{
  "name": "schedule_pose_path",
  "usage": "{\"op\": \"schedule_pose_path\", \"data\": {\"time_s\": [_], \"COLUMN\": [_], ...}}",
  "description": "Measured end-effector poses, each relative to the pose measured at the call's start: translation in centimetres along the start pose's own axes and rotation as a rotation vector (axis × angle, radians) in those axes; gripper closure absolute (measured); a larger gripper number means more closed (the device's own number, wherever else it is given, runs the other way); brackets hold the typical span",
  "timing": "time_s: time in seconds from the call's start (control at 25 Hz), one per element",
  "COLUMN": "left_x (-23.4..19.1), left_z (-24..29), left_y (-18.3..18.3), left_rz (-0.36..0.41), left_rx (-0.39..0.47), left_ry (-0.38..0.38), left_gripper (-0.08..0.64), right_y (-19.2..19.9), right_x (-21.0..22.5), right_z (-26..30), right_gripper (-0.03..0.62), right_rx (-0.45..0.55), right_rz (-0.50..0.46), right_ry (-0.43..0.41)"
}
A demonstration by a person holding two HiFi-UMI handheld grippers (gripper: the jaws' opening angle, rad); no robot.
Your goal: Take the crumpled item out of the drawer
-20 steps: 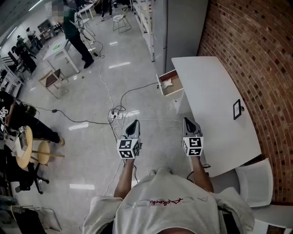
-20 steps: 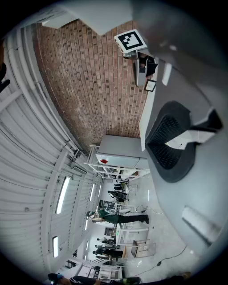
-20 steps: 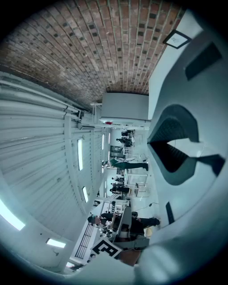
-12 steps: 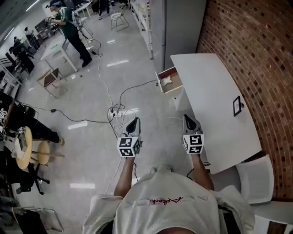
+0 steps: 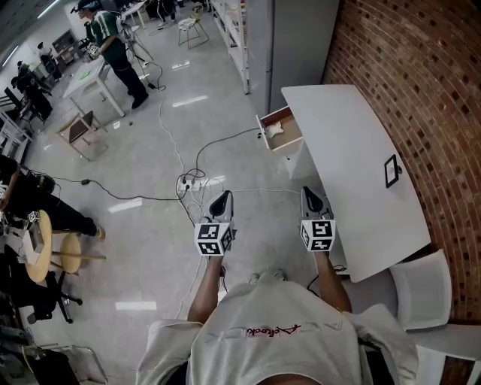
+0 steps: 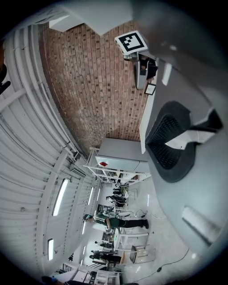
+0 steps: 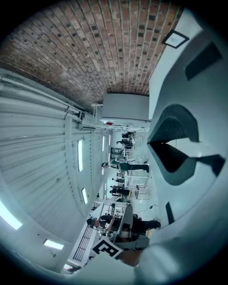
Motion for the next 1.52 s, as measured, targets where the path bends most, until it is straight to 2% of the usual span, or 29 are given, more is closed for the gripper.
{"op": "schedule_pose_path", "data": {"time_s": [0.36,0.8,1.2,1.52], "left_x": [-1.1,-3.6,-6.8,-9.1], "left_z": [-0.1,1.1,7.5,15.4], "left_y": [1.3,2.6,1.6,-1.1], "left_rz": [0.000,-0.020,-0.015,-0.033], "left_rx": [-0.013,-0.034,-0.051,-0.035], "left_ry": [0.046,0.029,0.004,-0.030], "left_gripper": [0.551,0.551,0.551,0.551], "right_y": [1.2,2.3,2.5,1.3], "right_x": [-1.9,-2.5,-0.6,4.0], "right_z": [0.2,2.8,10.5,19.1], "right_gripper": [0.580,0.580,0.580,0.580], "right_rx": [-0.027,-0.039,-0.038,-0.037], "right_rz": [-0.005,-0.009,0.002,0.003], "right_ry": [0.014,0.006,-0.036,-0.071]}}
Point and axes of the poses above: the fingertips, and each gripper's own axes: z forward along the fingers, x to its right, y out of its underside, the point moved 4 cm from there along -z, backward along the fingers, and after that the axes turned 3 degrees about y, right-handed, at the moved point
